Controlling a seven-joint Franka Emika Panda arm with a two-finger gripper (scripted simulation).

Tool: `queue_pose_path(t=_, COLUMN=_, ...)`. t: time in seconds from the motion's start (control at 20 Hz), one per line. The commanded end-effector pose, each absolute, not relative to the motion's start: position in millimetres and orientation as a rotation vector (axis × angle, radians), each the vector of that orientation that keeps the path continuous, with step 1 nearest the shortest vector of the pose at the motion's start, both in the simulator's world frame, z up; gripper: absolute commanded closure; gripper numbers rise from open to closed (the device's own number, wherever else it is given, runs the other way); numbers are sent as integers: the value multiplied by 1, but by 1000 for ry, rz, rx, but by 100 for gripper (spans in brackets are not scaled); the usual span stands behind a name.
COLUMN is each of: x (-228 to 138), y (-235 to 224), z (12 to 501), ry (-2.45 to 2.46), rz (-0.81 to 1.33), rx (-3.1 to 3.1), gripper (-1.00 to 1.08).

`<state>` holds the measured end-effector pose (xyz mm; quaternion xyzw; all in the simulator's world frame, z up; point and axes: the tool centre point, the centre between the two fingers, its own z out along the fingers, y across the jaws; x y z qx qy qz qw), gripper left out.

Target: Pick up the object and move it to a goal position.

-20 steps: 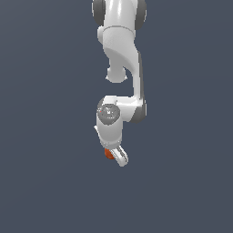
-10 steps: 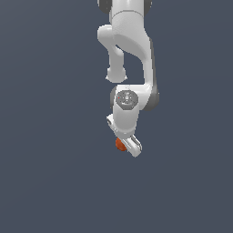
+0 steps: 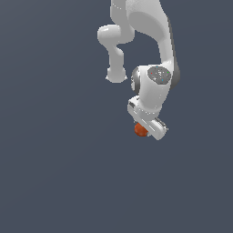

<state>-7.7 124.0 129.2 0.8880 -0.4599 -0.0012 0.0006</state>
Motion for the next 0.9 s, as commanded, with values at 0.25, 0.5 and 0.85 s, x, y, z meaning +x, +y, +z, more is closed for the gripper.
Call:
queue_pose_path(t=0.25, x=-38, y=182, z=162, ry=-1446, rz=0, rx=2789, gripper=108)
queue_pose_path(t=0.5, x=-48, y=204, z=174, ry=-1446, rz=0, rx=2789, gripper=108)
queue_pose_path(t=0.85, x=-50, y=210, z=177, ry=-1447, rz=0, rx=2788, gripper=108)
